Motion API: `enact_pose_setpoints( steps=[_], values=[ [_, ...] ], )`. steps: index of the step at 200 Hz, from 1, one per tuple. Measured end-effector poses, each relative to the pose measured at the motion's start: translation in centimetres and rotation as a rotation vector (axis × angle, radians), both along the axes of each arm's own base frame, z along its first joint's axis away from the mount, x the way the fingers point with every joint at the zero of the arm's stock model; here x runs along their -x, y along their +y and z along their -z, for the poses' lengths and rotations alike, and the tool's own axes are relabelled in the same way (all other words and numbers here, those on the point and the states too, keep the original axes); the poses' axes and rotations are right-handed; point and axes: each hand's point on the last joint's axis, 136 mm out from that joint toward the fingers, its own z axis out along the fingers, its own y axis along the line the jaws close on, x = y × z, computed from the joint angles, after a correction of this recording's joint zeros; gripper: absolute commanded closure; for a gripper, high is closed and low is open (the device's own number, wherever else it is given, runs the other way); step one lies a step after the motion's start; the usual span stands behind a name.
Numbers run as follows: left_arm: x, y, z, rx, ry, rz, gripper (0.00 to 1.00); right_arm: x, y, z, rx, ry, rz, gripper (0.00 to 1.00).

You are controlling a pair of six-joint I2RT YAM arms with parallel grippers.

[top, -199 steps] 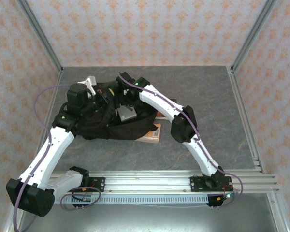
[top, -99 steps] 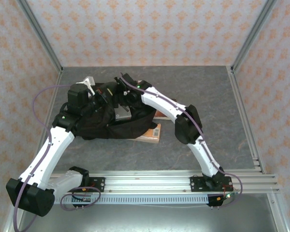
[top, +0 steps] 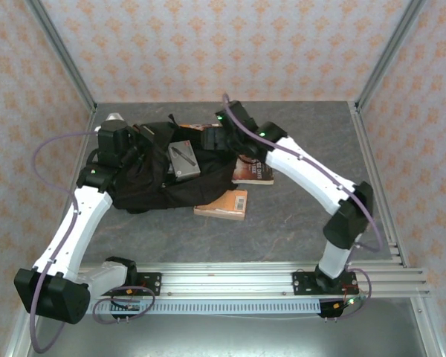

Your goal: Pack the student bag

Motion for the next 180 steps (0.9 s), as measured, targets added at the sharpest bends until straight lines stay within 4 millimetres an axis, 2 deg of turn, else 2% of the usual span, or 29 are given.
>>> enact_pose_setpoints(
  steps=[23,49,61,86,106,120,150,166,180],
  values=[
    [-0.1,0.9,0.1,0.002,0.001,-0.037,1.00,0.7,-4.6,1.8,-0.044,0.053,0.099,0.07],
    [-0.3,0.9,1.4,0.025,0.019,-0.047,1.00,2.7,-8.5,6.6,-0.122,0.197,0.194,0.09],
    [-0.7,0.7,2.4,0.043,0.037,-0.047,1.00,4.1,-9.1,9.3,-0.168,0.277,0.223,0.10],
    [-1.8,-0.1,4.1,0.085,0.068,-0.031,1.00,7.2,-9.0,14.0,-0.252,0.435,0.262,0.11],
    [-2.2,-0.4,4.8,0.103,0.086,-0.028,1.00,8.5,-9.9,16.0,-0.283,0.492,0.327,0.12],
    [-2.3,-0.4,5.1,0.112,0.091,-0.033,1.00,8.0,-11.3,16.2,-0.323,0.490,0.398,0.14],
    [-2.3,-0.4,5.2,0.116,0.095,-0.036,1.00,4.2,-15.1,16.0,-0.492,0.428,0.604,0.22],
    [-2.3,-0.4,5.3,0.117,0.097,-0.037,1.00,2.7,-16.5,17.0,-0.572,0.426,0.707,0.25],
    [-2.3,-0.6,5.5,0.117,0.103,-0.033,1.00,1.4,-16.8,18.3,-0.621,0.443,0.763,0.25]
  ],
)
